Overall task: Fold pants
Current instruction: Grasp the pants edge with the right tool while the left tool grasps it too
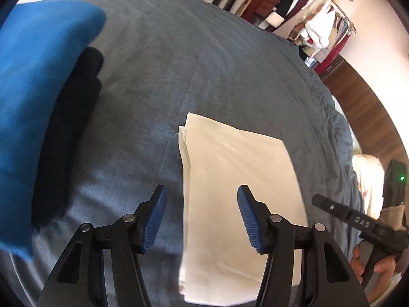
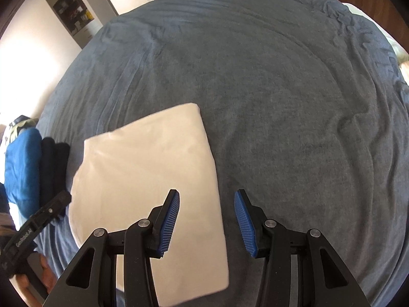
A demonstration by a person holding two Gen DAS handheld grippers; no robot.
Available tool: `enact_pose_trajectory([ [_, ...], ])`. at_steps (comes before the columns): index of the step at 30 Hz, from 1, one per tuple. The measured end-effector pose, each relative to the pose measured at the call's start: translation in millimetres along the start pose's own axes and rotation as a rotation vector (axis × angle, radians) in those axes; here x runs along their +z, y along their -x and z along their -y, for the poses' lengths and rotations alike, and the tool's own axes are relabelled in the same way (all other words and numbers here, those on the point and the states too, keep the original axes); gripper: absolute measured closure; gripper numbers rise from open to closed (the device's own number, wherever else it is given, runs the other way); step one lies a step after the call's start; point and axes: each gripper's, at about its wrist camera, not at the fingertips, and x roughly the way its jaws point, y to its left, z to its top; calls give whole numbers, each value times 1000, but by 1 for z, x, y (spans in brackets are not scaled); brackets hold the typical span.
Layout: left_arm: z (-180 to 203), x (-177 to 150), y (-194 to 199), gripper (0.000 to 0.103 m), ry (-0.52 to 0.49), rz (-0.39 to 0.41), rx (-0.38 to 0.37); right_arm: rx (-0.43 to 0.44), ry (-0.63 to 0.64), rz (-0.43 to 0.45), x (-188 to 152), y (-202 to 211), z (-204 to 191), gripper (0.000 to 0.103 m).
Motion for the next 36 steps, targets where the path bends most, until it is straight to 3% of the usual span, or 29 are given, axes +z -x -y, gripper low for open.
enact_pose_trajectory([
  [8,-4,-2,-29,64,-25,-92,-21,8,15,24,7,-14,-2,57],
  [22,-6,-3,-45,64,-83,-170,-11,83,20,-32,5,-53,6,57],
  [26,-7,-3,-51,73,-65,-193,-24,100,22,-46,5,-61,6,58],
  [31,-9,-4,-55,82,-15,-218,-54,105,-2,-49,5,-62,8,69],
  [34,-4,-4,-50,81,-44,-211,-32,99,-16,-44,5,-60,8,75],
  [36,1,-4,-43,66,-104,-196,24,106,-22,-42,5,-57,9,75],
])
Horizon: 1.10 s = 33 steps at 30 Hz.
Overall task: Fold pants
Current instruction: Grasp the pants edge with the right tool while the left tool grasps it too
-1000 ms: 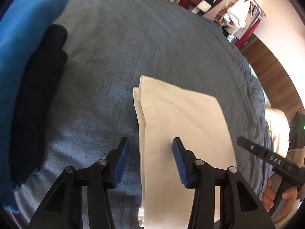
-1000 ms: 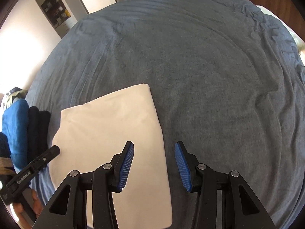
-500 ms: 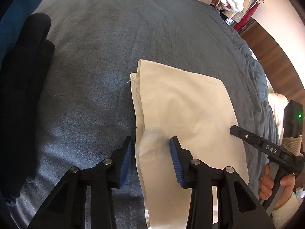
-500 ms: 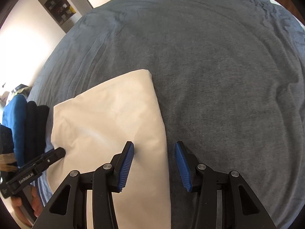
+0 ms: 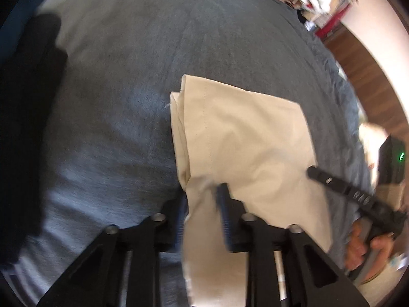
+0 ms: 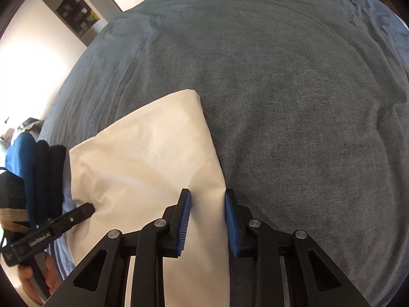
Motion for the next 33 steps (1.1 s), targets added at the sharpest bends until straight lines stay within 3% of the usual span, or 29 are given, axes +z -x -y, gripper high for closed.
enact_pose_trajectory([
  [1,2,-2,2,52,-30,1,62,5,-6,0,0,1,1,76],
  [2,4,-3,4,48,-55,2,104,12,-14,2,0,2,3,77],
  [12,-4,-5,4,46,-9,-32,2,-39,-10,35,0,9,4,94],
  [24,-12,-1,-13,45,29,-43,-89,-62,34,-16,4,-3,2,90],
  [27,-9,2,-17,53,28,-46,-103,-47,14,-36,4,-13,6,88],
  [28,-7,2,-19,66,25,-54,-125,-42,5,-44,4,-16,9,87],
  [33,-1,2,-17,70,40,-47,-114,5,-62,-37,1,-18,21,89],
])
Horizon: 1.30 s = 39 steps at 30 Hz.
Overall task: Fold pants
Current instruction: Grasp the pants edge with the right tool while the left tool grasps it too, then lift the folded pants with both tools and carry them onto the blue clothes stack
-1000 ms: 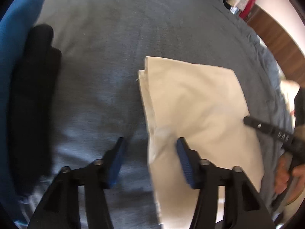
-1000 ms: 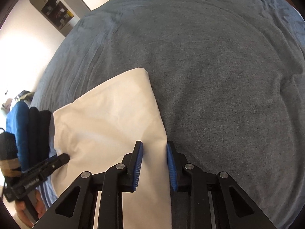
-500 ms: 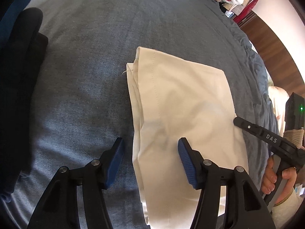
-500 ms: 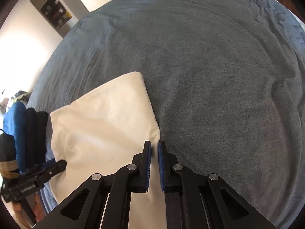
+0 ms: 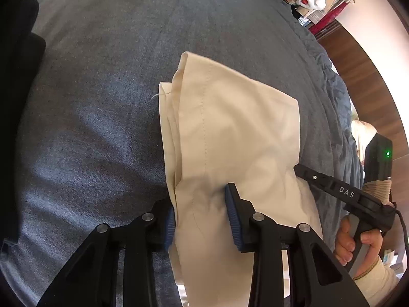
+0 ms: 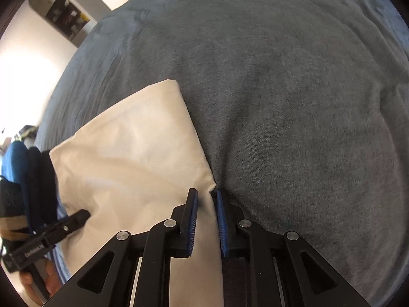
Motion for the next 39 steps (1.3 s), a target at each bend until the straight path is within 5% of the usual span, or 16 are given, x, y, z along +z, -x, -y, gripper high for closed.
enact_pose_trajectory([
  [8,8,0,29,88,-10,40,13,-26,46,96,-6,45,-23,97],
  [29,43,4,110,90,-63,195,-55,-1,112,273,4,154,-62,97],
  [39,34,13,188,90,-100,279,-25,11,160,323,6,182,-109,97],
])
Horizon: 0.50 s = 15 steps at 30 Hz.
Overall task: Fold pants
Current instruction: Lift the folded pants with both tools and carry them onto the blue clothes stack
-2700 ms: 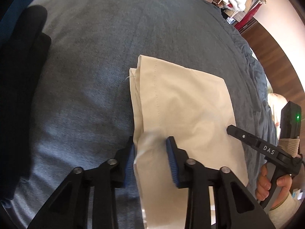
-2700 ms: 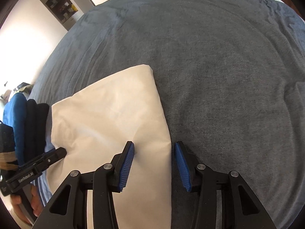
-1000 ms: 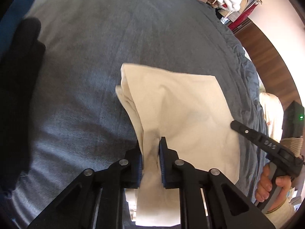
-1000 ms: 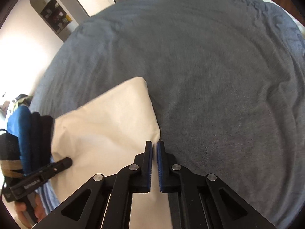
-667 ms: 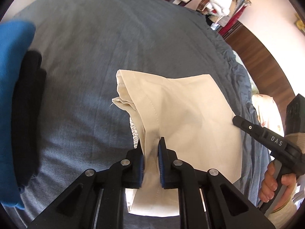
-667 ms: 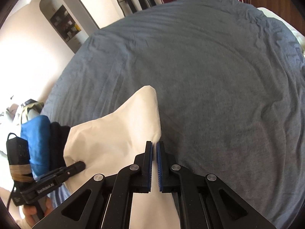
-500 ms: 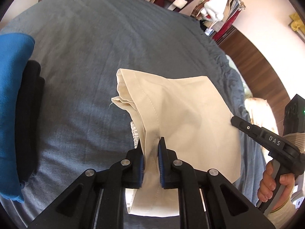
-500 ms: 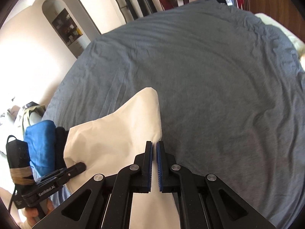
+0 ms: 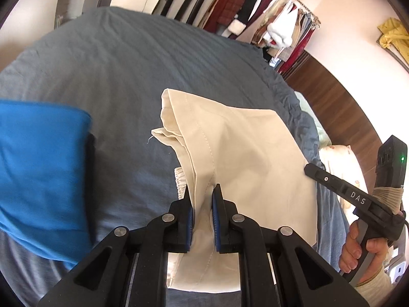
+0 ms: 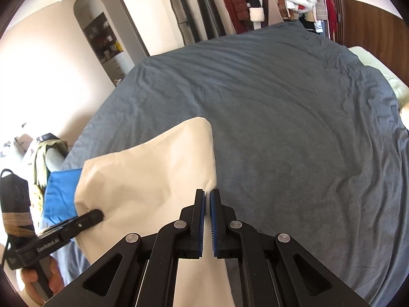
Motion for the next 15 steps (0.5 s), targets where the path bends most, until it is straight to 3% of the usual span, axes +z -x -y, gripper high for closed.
enact_pose_trajectory([
  [8,-25,19,62,90,-24,50,46,38,6,41,8,22,-58,97],
  [15,-73,38,116,90,-51,69,135,109,22,47,8,15,-129,97],
])
